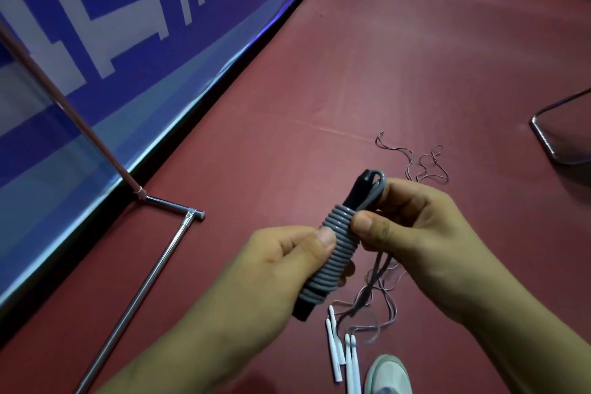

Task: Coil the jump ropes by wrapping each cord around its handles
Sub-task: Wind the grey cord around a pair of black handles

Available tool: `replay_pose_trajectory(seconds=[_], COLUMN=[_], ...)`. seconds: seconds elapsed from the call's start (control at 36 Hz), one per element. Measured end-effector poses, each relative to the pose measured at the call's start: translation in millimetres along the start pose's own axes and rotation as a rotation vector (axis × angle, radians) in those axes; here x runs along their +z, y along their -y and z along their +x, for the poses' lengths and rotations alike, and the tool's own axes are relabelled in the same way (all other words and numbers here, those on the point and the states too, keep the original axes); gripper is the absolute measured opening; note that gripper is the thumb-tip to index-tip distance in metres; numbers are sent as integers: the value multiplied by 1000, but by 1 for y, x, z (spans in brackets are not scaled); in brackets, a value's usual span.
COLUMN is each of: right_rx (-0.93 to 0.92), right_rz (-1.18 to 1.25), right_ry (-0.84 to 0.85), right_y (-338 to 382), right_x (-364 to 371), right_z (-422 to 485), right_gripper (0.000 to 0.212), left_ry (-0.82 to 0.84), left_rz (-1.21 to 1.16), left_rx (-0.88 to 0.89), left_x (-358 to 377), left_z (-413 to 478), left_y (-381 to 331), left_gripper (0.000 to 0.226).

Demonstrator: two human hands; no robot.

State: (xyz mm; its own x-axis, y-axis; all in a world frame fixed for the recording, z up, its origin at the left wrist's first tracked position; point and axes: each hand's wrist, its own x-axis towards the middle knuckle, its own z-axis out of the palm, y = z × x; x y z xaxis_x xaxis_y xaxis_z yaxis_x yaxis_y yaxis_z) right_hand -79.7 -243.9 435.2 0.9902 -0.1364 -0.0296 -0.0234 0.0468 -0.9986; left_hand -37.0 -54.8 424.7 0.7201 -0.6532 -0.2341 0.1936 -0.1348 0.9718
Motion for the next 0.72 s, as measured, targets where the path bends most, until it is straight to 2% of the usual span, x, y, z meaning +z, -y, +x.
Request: replay_pose_trajectory(seconds=[0.14,0.28,0.36,0.56,0.72], right_rx=[-3,-14,-27,-37,-57], right_rz=[-24,-23,-1,35,42], right_ry=[-37,-43,-42,22,105], right_y=[-4,-9,-7,-2,-2], right_x=[12,23,27,28,20], right_z=[0,-4,-5,-7,-8], right_gripper=[30,30,30,29,27], left_ry=[-100,-116,-116,10,172], left_rz=[88,7,-9,-232,-342], left_rx=[-76,-54,-65,-121,-204], left_x=[6,4,2,-5,-12], left_z=[0,-1,-1,1,2], left_y=[1,-2,-1,-5,-4], left_gripper=[41,73,76,69,71])
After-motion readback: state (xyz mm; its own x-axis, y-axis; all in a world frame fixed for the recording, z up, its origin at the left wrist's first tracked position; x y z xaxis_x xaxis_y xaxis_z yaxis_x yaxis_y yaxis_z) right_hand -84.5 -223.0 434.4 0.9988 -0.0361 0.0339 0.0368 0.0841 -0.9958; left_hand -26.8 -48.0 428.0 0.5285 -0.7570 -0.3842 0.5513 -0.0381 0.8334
